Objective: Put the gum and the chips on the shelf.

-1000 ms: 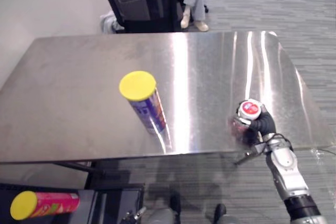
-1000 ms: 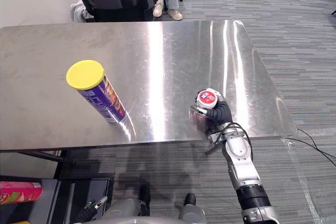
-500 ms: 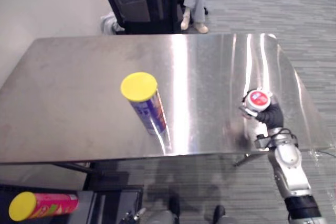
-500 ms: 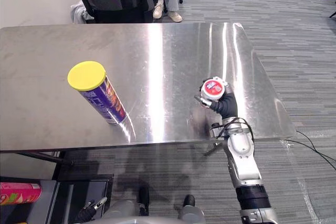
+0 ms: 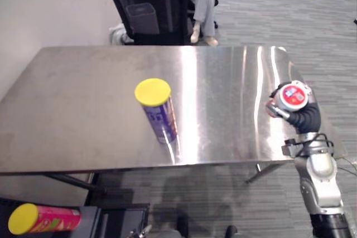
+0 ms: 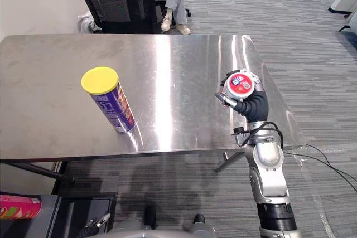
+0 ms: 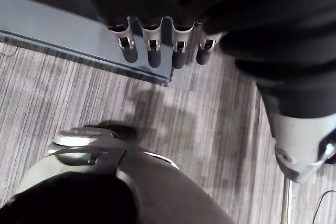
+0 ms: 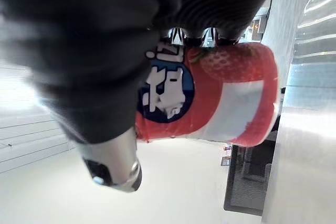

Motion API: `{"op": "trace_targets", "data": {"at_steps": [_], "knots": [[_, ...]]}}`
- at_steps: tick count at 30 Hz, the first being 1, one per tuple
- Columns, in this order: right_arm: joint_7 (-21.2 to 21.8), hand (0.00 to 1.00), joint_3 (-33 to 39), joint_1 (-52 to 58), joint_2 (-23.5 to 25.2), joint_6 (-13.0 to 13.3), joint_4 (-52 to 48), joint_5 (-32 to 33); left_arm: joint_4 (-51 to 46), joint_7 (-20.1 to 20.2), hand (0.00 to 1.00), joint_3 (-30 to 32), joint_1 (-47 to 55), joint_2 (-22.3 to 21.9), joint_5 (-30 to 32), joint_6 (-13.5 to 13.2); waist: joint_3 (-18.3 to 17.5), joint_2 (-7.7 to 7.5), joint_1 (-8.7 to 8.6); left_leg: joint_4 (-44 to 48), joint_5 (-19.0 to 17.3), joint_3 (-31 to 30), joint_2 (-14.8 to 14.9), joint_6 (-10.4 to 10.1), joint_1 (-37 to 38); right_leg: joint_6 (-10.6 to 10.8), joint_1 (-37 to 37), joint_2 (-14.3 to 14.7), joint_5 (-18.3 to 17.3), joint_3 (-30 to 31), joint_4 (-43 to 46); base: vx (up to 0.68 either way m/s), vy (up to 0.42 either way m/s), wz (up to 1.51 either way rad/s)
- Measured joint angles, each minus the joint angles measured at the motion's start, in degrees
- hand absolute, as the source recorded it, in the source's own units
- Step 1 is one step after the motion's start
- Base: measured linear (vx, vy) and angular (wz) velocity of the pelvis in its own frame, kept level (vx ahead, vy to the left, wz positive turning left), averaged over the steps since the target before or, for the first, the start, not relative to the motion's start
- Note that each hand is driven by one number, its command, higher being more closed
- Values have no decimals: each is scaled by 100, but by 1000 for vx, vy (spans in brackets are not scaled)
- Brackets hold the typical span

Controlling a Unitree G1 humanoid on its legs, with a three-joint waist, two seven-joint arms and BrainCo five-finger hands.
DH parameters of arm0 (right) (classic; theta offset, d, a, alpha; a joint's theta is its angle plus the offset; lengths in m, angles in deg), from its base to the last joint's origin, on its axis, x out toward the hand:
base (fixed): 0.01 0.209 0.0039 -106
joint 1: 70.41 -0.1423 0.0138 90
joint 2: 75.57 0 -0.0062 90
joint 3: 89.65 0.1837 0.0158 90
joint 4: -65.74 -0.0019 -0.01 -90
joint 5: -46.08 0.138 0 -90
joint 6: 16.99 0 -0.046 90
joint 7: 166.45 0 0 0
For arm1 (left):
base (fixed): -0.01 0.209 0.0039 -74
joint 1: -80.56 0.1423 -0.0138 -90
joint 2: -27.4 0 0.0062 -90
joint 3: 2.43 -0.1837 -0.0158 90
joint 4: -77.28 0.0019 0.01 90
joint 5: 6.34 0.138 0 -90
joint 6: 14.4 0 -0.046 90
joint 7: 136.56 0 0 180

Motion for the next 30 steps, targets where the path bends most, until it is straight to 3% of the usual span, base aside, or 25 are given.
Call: {"op": "trace_targets", "data": {"at_steps": [12,15,19,22,23,24,25,26,27,28,29,30], "knots": [[-323,100,372,237,4,-11,5,0,-17,-22,0,51,85,-8,-11,-11,-61,-33,-155,198,-46,-143,-15,0,-22,-119,3,-65,-156,-115,379,-2,3,6],[-348,100,350,236,9,35,10,7,-19,-12,0,123,77,-12,-74,15,-26,-50,-138,982,-406,-298,-1,-19,-261,-140,15,-142,-471,-255,857,-55,-14,28],[-223,100,58,46,9,30,22,155,-24,20,0,258,79,-145,-308,60,71,51,-82,1535,-585,-547,68,-86,-568,-185,33,-98,-627,-479,1104,-105,-34,36],[-121,100,-189,-348,6,30,226,221,-83,62,0,280,79,-290,-304,4,278,240,56,1861,-632,-766,184,-148,-840,-224,39,32,-652,-716,1196,-158,-67,42],[-100,100,-224,-483,5,25,405,218,-99,63,0,324,93,-327,-327,4,394,366,120,1910,-686,-737,246,-112,-926,-248,65,76,-674,-872,1249,-183,-125,67],[-104,100,-196,-488,-21,20,472,216,-113,82,0,318,102,-435,-563,12,464,510,154,1899,-706,-533,428,-98,-994,-324,120,176,-706,-1021,1226,-169,-148,81],[-109,100,-156,-485,-51,18,473,216,-103,103,0,319,86,-454,-661,16,470,511,134,1861,-709,-350,528,-93,-1019,-372,151,242,-726,-1036,1142,-117,-144,108],[-117,100,-52,-469,-90,25,492,215,-48,160,0,402,72,-472,-704,40,502,497,112,1869,-677,106,714,30,-1018,-433,169,160,-690,-1227,1005,-131,-32,119],[-128,100,140,-463,-130,39,520,215,-19,247,0,444,96,-525,-705,54,504,598,74,2689,-668,733,1104,443,-1258,-455,24,-5,-797,-1569,1412,-111,3,107],[-133,100,199,-467,-140,41,520,217,-34,263,0,445,166,-549,-711,55,472,699,122,2996,-572,1043,1265,470,-1278,-406,-100,-40,-968,-1648,1845,-150,-23,109],[-132,100,279,-453,-264,111,495,218,-90,270,0,375,260,-621,-744,46,482,733,99,2860,-429,1300,1132,307,-1434,-529,-441,-211,-1314,-1711,2465,-134,-98,138],[-111,100,422,-390,-356,125,491,218,-84,318,0,445,223,-555,-751,35,469,558,-20,1743,46,1020,660,136,-1293,-660,-609,-460,-1491,-1784,2463,-145,-97,179]]}}
